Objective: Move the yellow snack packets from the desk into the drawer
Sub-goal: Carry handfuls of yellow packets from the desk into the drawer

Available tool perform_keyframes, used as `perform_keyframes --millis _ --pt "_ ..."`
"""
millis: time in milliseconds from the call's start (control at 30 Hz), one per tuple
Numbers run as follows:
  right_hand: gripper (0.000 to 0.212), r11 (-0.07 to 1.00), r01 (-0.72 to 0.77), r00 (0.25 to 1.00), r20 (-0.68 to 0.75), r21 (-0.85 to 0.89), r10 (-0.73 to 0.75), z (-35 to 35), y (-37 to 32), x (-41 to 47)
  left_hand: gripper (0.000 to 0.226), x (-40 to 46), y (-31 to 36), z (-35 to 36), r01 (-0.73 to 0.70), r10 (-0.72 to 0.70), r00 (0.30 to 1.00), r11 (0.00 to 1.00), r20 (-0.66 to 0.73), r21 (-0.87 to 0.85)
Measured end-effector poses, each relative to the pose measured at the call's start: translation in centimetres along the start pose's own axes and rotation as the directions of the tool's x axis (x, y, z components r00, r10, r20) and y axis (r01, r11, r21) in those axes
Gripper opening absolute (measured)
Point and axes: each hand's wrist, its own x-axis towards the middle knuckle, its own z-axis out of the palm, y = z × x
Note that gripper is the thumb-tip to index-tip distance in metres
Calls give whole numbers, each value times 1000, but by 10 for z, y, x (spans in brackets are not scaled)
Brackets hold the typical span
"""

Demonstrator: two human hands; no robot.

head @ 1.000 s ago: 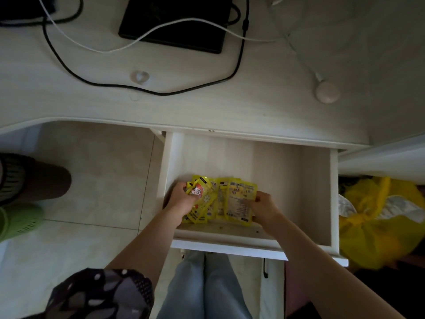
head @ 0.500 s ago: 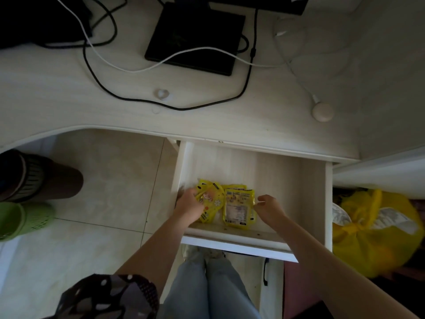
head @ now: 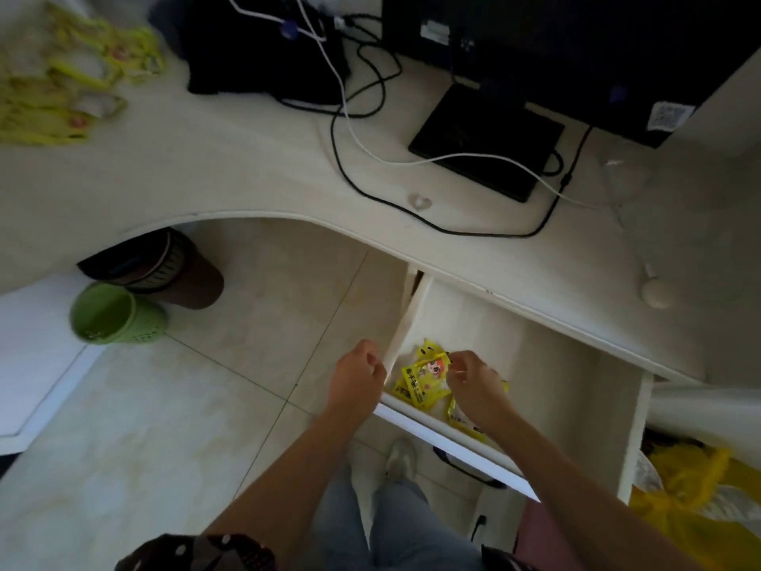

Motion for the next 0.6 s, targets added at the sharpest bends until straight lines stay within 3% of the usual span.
perform_keyframes --millis 333,600 --pt "24 928 332 940 137 -170 -311 72 -129 1 25 -9 -89 -96 124 -143 961 988 -235 -96" --pt "31 875 441 891 215 -199 -400 149 -242 3 26 10 -162 -206 142 -152 935 988 -321 -55"
